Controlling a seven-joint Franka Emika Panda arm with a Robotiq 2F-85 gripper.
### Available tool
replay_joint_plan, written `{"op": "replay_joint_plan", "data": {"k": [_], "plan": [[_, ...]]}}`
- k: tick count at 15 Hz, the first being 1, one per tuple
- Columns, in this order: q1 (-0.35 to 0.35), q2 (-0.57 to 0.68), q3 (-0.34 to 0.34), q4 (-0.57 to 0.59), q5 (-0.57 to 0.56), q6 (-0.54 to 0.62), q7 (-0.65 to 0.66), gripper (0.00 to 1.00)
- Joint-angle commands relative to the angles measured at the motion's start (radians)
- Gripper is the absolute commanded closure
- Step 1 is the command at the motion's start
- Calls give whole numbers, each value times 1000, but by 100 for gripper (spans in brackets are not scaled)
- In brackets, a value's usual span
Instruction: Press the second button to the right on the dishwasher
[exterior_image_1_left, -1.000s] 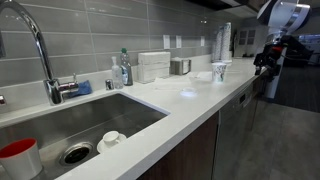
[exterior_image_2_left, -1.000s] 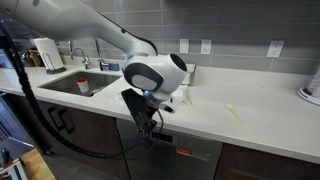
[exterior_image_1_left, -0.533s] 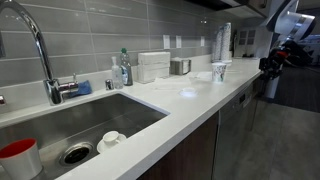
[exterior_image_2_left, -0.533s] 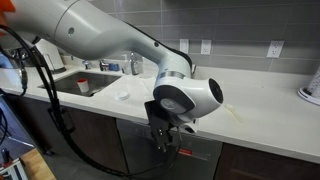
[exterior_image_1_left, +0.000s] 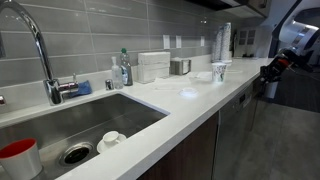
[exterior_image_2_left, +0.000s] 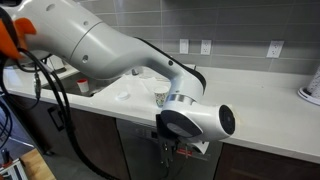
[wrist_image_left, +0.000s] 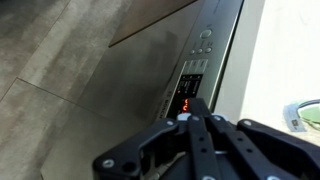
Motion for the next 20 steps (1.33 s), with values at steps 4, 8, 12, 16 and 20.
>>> {"op": "replay_joint_plan", "data": {"k": [4,8,12,16,20], "plan": [[-9,28,24,8,-9,30,32,99],[-10,28,24,17,-9,30,40,100],[-26,67,34,36,1,32,14,100],[-58,126,57,67,36,26,16,100],[-89,173,88,100,78,21,4,100]]}}
